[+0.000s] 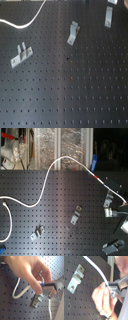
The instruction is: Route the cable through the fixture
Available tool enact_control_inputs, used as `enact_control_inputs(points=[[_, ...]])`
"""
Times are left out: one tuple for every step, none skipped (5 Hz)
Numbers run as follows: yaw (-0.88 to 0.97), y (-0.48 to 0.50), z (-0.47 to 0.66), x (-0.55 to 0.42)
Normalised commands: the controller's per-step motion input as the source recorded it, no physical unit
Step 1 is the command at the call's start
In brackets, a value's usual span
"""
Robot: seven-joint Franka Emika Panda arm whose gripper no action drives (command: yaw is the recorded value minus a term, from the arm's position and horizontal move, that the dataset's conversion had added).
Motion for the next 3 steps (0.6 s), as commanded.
enact_control_inputs(points=[[0.0,0.018,0.0,-0.026],[0.17,0.291,0.04,-0.385],[0.63,0.421,-0.02,-0.534]])
